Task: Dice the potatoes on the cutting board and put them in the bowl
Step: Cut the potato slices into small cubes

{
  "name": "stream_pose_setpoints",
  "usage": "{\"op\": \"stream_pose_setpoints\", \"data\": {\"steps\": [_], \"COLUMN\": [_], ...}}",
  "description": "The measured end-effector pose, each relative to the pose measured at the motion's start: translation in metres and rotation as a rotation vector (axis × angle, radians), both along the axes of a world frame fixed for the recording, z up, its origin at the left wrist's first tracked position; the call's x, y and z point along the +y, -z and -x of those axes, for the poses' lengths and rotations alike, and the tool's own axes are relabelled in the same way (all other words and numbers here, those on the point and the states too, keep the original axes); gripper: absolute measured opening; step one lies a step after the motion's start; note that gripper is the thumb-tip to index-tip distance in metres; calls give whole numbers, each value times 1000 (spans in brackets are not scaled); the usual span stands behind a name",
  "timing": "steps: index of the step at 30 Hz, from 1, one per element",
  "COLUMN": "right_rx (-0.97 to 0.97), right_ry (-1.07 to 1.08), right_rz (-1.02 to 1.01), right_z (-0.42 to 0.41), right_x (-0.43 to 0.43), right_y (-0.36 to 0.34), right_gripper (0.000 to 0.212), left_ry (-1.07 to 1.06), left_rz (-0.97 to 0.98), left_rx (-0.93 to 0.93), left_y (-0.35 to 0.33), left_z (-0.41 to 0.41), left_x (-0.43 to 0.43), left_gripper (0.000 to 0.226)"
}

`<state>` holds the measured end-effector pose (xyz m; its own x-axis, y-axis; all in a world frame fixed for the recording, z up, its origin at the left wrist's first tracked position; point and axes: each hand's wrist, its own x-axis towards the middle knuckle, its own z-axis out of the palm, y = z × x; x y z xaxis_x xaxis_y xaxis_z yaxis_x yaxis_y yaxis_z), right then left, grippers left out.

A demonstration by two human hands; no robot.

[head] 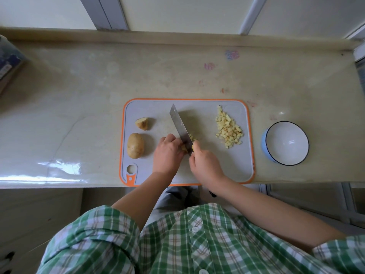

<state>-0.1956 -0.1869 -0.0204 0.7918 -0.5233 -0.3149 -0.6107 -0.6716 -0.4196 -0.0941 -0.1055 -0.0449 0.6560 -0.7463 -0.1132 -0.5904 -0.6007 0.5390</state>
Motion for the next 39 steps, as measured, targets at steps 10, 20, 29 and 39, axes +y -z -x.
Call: {"op": "stream_pose_setpoints", "data": {"steps": [10, 20, 29, 39], "right_rx": [-158, -78, -70, -385], "right_ry": [41, 184, 157, 222], "right_rz": [-92, -41, 190, -32], "right_z": [-2, 40, 52, 64], "right_x": [-6, -43, -51, -79], "right_y": [-8, -1, -24, -24], "right_gripper": [13, 6, 15, 27], "left_ry": [-145, -154, -225, -356], "left_rz": [16, 7, 153, 160], "left_rx": [-5, 53, 898, 843], "left_y": [1, -6, -51, -53], "left_z": [-6, 9, 36, 29], "left_x": [19, 8, -49, -75], "left_gripper": [29, 17, 35, 25]}}
